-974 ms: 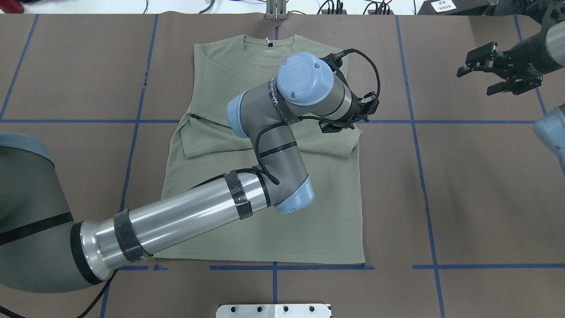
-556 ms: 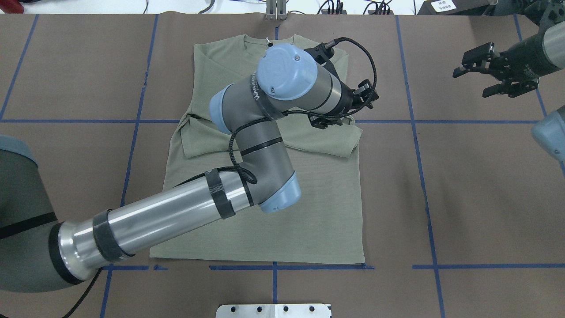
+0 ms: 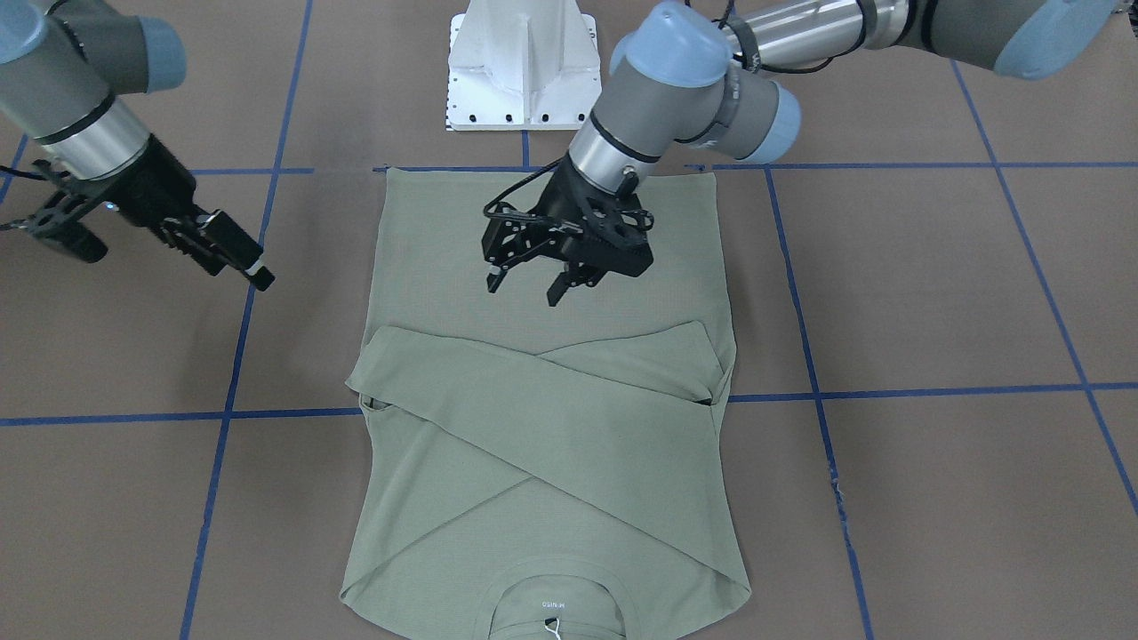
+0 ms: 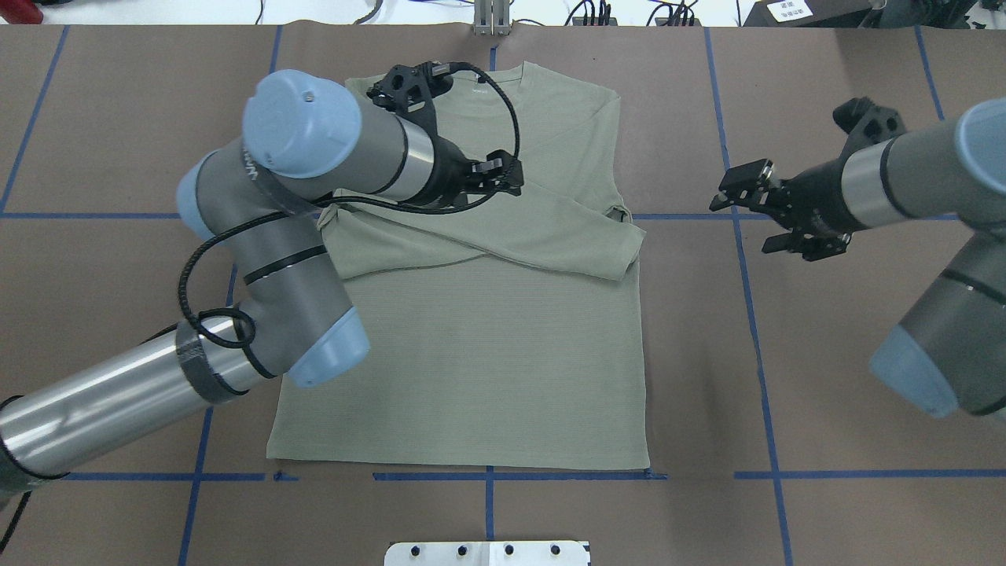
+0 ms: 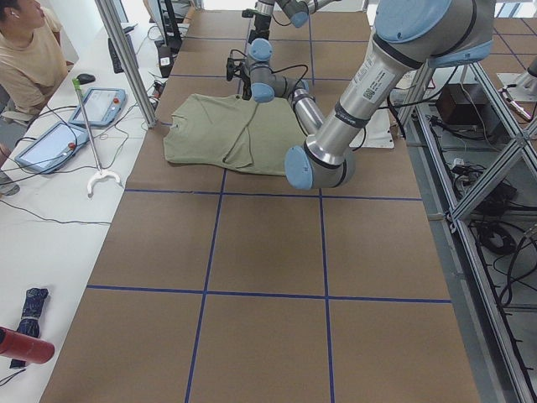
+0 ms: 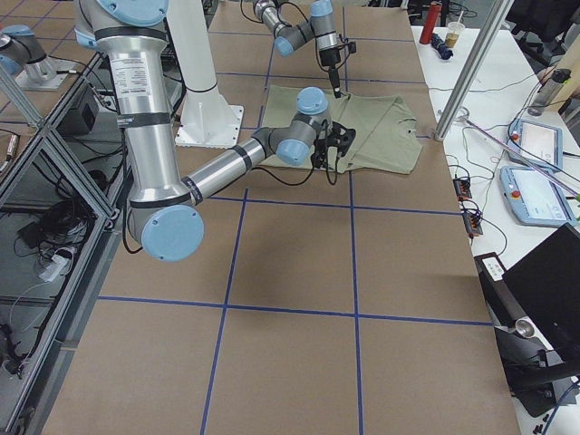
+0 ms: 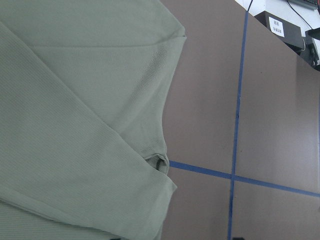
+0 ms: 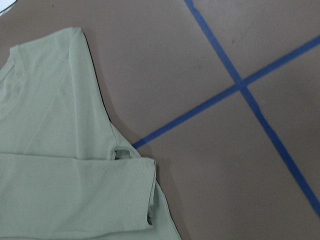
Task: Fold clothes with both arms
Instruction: 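Release the sleeve with the left gripper while the right gripper moves to the hem, then lower the right gripper to the nearest hem corner while the left gripper follows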
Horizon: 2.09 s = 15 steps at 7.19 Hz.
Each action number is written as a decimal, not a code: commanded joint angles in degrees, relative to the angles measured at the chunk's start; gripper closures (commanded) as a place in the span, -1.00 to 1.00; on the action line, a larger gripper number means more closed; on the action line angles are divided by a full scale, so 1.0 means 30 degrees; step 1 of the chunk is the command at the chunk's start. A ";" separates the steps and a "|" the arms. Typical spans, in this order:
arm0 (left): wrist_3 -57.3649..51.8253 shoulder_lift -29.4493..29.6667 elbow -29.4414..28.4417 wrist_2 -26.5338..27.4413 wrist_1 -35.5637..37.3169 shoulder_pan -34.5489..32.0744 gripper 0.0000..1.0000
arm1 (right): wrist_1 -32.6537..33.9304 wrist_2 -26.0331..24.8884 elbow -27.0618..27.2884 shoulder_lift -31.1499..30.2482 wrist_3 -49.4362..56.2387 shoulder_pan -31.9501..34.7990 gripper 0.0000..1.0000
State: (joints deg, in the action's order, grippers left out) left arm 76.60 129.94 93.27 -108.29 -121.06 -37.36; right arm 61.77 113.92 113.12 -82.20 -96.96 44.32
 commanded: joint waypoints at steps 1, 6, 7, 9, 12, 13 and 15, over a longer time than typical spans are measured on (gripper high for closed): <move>-0.2295 -0.2353 0.1461 -0.0350 -0.0074 -0.0497 -0.58 | 0.3817 -0.6970 0.3001 -0.0257 -0.3872 -0.6566 -0.96; -0.2272 -0.2414 0.1372 -0.0350 -0.0105 -0.0555 -0.59 | 0.7559 -1.3361 0.3197 0.0096 -1.0304 -1.3099 -0.87; -0.2214 -0.2443 0.1371 -0.0350 -0.0105 -0.0584 -0.60 | 0.7566 -1.3452 0.2874 0.0183 -1.0684 -1.3655 -0.85; -0.2155 -0.2444 0.1371 -0.0350 -0.0134 -0.0584 -0.61 | 0.7566 -1.3424 0.1905 0.1032 -1.1303 -1.4071 -0.74; -0.2155 -0.2560 0.1371 -0.0350 -0.0134 -0.0584 -0.61 | 0.7624 -1.3307 0.1903 0.0917 -1.1186 -1.3838 -0.49; -0.2155 -0.2590 0.1371 -0.0350 -0.0135 -0.0584 -0.61 | 0.7769 -1.3307 0.1846 0.0888 -1.1069 -1.3749 -0.48; -0.2155 -0.2706 0.1401 -0.0321 -0.0164 -0.0555 -0.61 | 0.8326 -1.3278 0.1874 0.0975 -1.1039 -1.3545 -0.46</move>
State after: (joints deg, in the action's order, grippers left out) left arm 70.14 122.10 97.46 -109.28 -121.48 -39.10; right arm 85.95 74.06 118.69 -79.42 -130.20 3.28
